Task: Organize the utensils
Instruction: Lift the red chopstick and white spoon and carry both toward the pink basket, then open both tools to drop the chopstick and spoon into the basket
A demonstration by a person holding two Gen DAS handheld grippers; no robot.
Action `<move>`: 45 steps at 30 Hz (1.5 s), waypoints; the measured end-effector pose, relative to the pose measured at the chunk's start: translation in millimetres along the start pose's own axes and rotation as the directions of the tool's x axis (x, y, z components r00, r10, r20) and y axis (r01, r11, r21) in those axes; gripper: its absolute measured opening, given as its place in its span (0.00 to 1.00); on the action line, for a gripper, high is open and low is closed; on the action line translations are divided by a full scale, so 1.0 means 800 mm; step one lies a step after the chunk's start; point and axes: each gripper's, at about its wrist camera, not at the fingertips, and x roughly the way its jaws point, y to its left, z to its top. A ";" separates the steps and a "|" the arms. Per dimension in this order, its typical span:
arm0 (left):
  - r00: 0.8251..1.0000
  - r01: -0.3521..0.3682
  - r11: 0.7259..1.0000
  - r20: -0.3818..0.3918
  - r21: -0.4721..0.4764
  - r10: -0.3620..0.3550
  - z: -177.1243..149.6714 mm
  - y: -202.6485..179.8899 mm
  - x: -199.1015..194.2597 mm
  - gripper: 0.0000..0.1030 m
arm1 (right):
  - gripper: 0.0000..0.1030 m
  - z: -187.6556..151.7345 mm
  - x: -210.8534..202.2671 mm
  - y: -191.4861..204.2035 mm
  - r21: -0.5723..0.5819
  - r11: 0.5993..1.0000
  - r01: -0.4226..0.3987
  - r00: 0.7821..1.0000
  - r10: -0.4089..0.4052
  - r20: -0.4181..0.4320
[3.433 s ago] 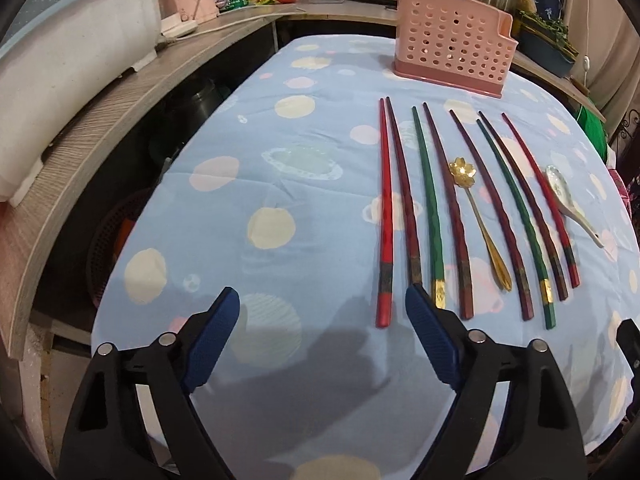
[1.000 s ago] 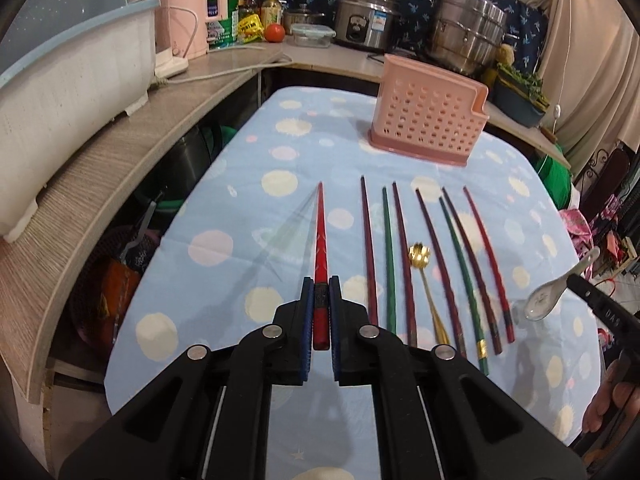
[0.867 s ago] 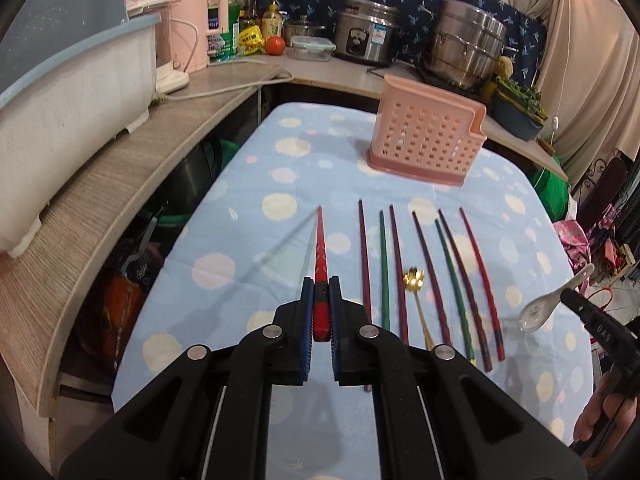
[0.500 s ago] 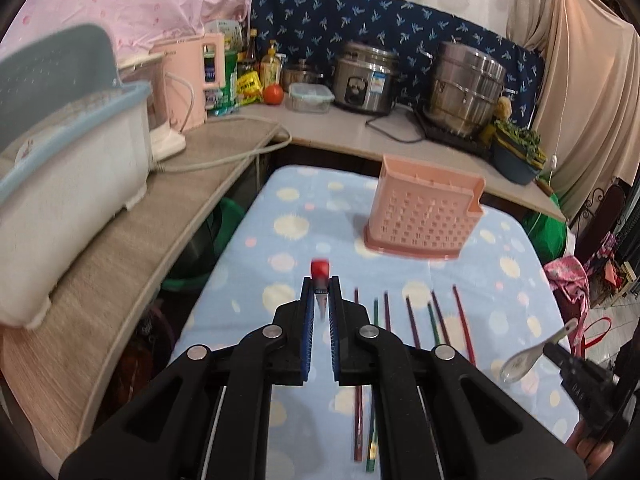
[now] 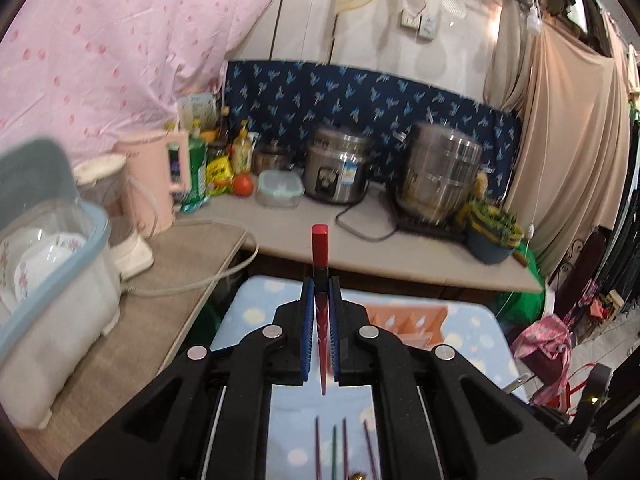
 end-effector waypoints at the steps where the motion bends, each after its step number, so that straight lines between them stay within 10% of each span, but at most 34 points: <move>1: 1.000 0.007 1.000 0.016 0.003 -0.007 0.011 -0.005 0.002 0.07 | 0.05 0.012 0.006 -0.001 0.008 1.000 -0.009 1.000 0.009 0.005; 15: 0.999 0.031 0.999 0.032 0.025 -0.031 0.066 -0.057 0.118 0.07 | 0.05 0.124 0.104 0.014 0.009 1.000 -0.002 0.999 0.002 0.032; 29: 0.993 0.003 1.000 -0.114 0.008 -0.002 0.004 -0.040 0.196 0.07 | 0.09 0.104 0.170 0.011 0.012 1.000 0.009 0.999 -0.009 -0.040; 45: 0.987 -0.042 0.999 -0.153 0.001 0.042 -0.061 -0.005 0.126 0.30 | 0.18 0.028 0.072 0.011 -0.042 0.999 0.013 0.999 -0.014 -0.032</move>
